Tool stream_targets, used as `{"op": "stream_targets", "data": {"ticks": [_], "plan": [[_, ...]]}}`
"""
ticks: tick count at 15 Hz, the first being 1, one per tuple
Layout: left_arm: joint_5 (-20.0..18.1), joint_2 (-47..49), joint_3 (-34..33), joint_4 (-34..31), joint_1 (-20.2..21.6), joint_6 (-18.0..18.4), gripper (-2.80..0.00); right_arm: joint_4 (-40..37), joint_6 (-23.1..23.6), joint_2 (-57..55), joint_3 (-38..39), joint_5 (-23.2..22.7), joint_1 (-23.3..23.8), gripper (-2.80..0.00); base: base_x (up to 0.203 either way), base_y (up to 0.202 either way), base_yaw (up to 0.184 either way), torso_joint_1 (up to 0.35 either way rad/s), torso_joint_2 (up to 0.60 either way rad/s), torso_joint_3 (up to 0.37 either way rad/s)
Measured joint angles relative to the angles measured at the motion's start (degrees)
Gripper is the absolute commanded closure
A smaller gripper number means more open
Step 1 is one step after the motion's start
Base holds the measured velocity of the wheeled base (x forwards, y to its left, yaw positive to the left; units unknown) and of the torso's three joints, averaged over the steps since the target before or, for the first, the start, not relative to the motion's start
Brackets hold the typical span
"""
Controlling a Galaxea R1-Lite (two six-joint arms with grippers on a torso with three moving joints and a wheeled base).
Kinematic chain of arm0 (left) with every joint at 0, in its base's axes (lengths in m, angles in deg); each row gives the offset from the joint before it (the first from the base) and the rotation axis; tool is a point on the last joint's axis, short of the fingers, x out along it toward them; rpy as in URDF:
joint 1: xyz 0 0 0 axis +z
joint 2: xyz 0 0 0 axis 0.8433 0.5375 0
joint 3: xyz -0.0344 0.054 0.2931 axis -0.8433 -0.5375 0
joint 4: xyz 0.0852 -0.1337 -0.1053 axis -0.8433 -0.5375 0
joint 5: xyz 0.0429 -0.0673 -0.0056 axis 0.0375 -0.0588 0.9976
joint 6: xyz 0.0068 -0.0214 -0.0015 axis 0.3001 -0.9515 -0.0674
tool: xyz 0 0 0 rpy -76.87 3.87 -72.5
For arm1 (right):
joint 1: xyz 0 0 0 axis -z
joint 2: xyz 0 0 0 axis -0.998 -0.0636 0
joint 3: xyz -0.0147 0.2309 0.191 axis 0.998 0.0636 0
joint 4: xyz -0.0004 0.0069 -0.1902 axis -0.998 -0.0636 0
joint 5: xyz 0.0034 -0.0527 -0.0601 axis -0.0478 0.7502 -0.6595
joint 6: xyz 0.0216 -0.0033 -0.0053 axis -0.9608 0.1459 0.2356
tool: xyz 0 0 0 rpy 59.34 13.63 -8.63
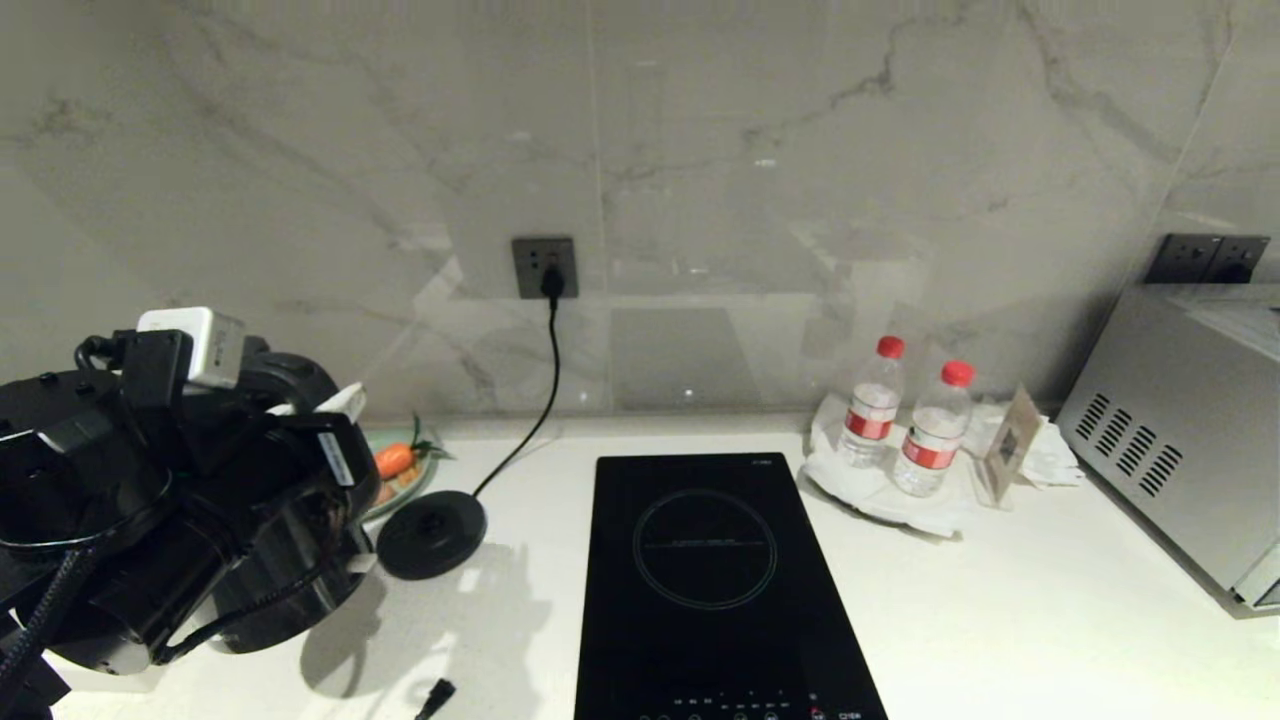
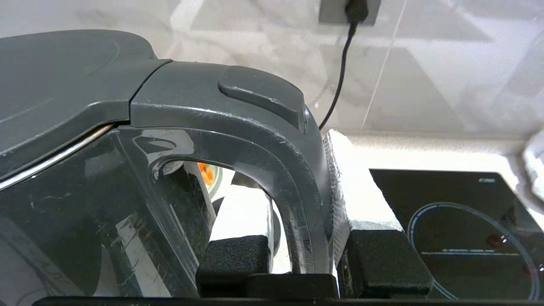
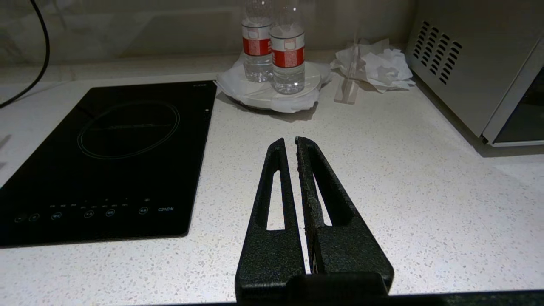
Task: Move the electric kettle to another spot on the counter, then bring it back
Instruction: Place it by the sink
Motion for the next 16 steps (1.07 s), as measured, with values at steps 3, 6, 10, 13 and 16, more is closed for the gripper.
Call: {"op": "stream_targets", "data": {"ticks": [3,6,10,13,16], "plan": [[0.0,-0.2,-1.5,0.1,0.0,-1.0,0.0,0.0,0.0,0.0,0.0,0.0,0.0,0.0,0.0,0.0,0.0,0.005,0.0,0.098],[0.0,-1.1,-4.8,0.1,-0.1,-1.9,0.0,0.0,0.0,0.0,0.0,0.0,0.0,0.0,0.0,0.0,0.0,0.002,0.0,0.01],[0.1,-3.5,-9.2,0.1,0.0,-3.9,0.0,0.0,0.0,0.0,0.0,0.0,0.0,0.0,0.0,0.0,0.0,0.0,0.0,0.0],[0.4,-4.2,-11.4,0.1,0.1,-4.8,0.0,0.0,0.0,0.0,0.0,0.0,0.0,0.0,0.0,0.0,0.0,0.0,0.0,0.0],[1.1,-4.4,-12.2,0.2,0.2,-6.2,0.0,0.0,0.0,0.0,0.0,0.0,0.0,0.0,0.0,0.0,0.0,0.0,0.0,0.0]]}}
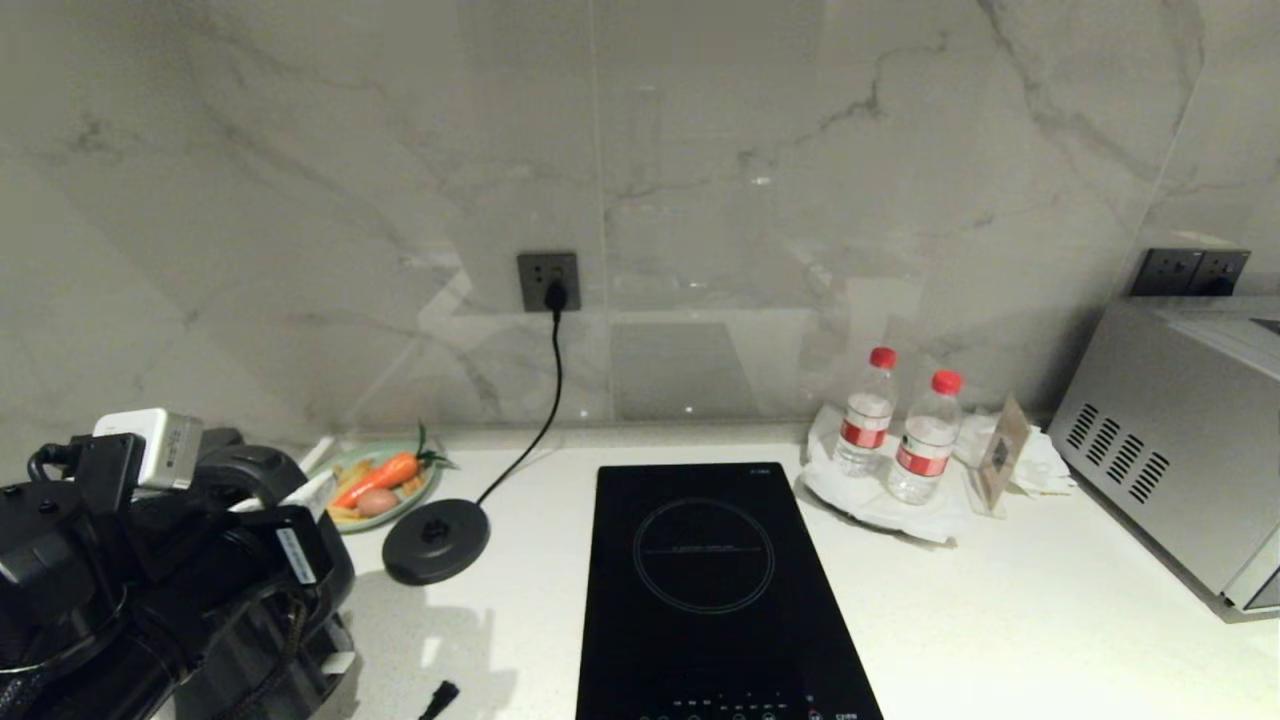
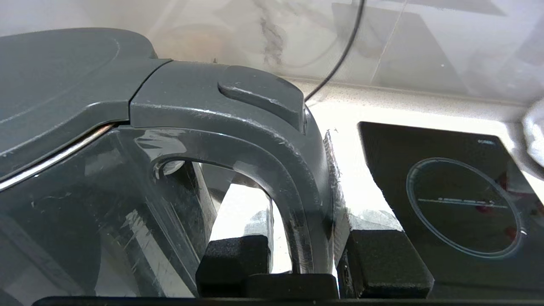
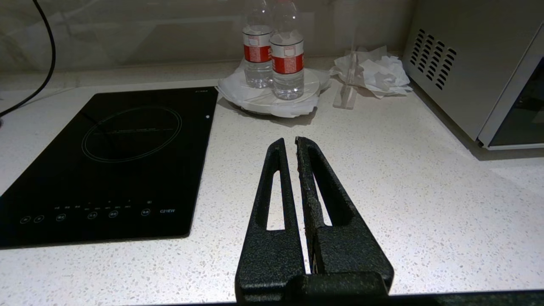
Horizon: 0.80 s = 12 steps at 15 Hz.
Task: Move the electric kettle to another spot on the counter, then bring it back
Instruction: Place it by the sink
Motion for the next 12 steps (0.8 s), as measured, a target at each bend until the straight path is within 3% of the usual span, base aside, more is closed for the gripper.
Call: {"op": "stream_targets", "data": {"ticks": [12], "plan": [[1.2,-0.5,-1.8,0.0,0.3,-1.6,0.0,0.0,0.0,0.0,0.0,0.0,0.0,0.0,0.0,0.0,0.0,0.0,0.0,0.0]]}}
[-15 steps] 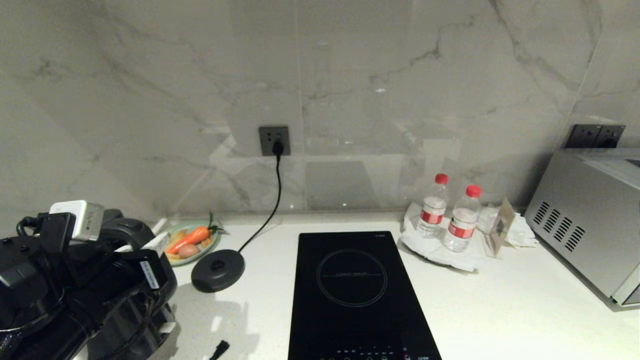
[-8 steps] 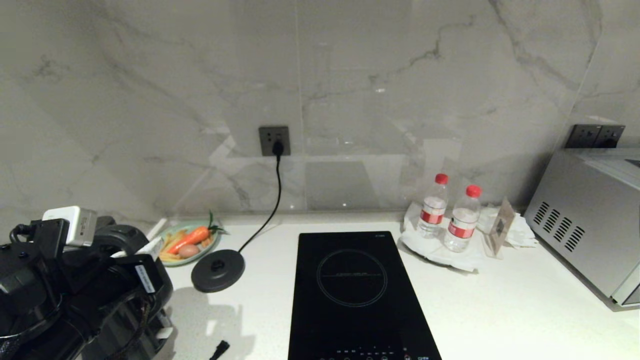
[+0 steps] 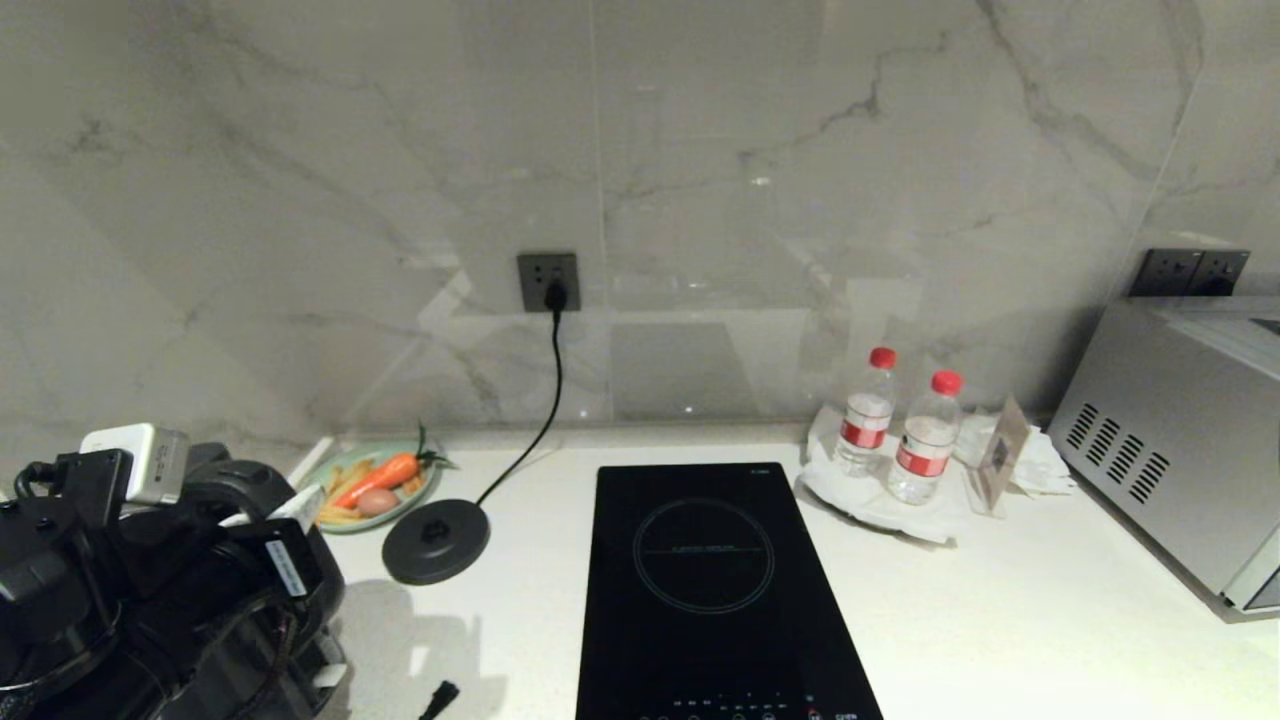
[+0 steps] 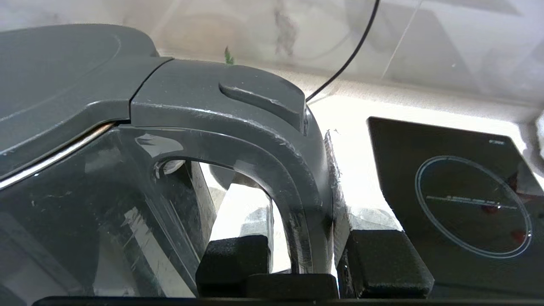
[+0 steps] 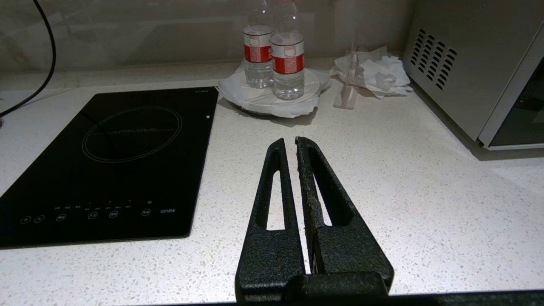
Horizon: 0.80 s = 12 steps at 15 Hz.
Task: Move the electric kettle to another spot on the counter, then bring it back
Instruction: Place it by the sink
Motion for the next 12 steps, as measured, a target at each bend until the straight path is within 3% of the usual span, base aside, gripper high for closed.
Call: {"op": "stream_targets", "data": {"ticks": [7,12], "plan": [[0.2,-0.2,-7.2,7.0,0.4,-1.9,0.0,0.0,0.0,0.0,0.0,0.0,0.0,0.0,0.0,0.0,0.0,0.0,0.0,0.0],[0.2,-0.6,-8.1,7.1,4.0,-1.9,0.0,0.0,0.0,0.0,0.0,0.0,0.0,0.0,0.0,0.0,0.0,0.0,0.0,0.0]]}}
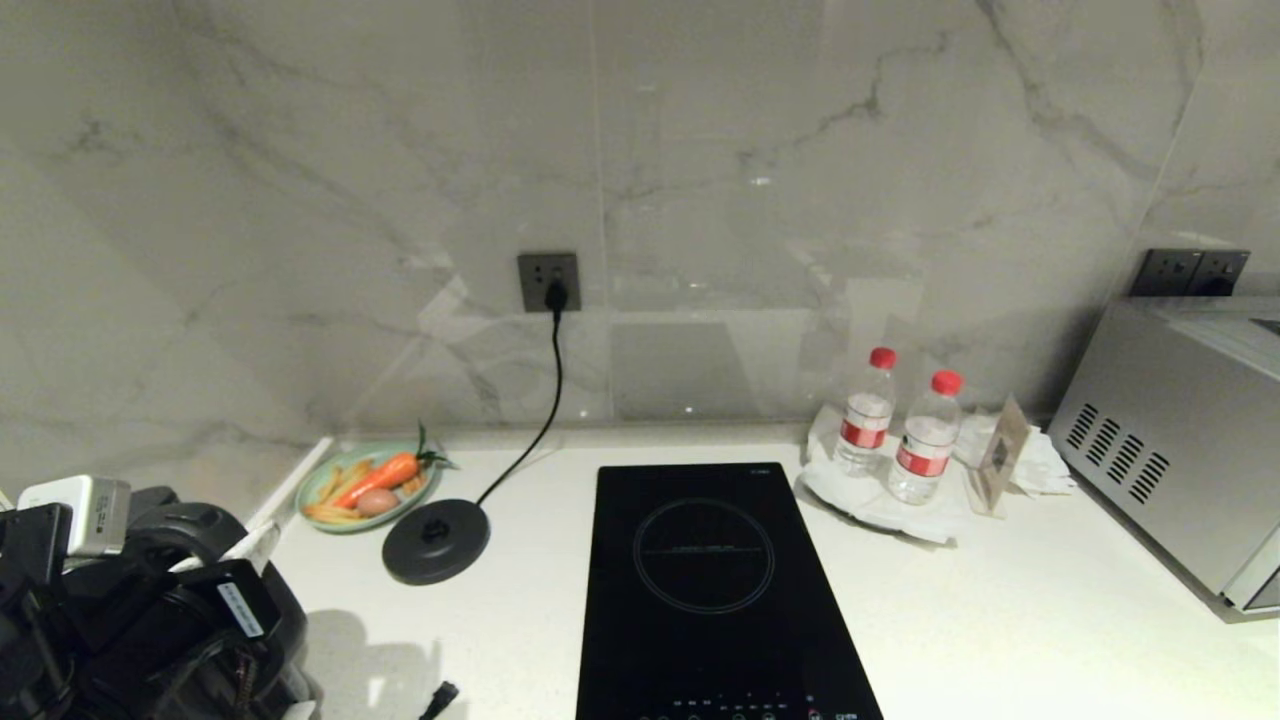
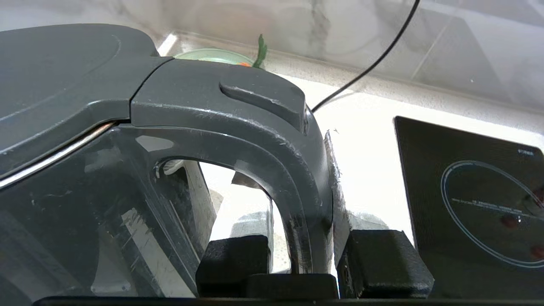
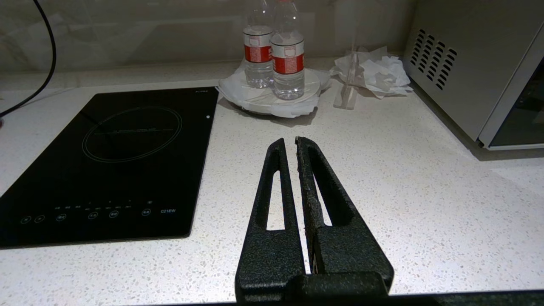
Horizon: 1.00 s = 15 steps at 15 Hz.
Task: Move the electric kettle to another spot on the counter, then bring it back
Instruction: Place it by the sink
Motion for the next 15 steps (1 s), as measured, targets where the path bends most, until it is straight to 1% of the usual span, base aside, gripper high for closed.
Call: {"op": "stream_targets", "data": {"ticks": [15], "plan": [[-0.2,-1.0,-0.7,-0.1,0.8,0.7,0.0,0.0,0.0,0.0,0.0,0.0,0.0,0.0,0.0,0.0,0.0,0.0,0.0,0.0]]}}
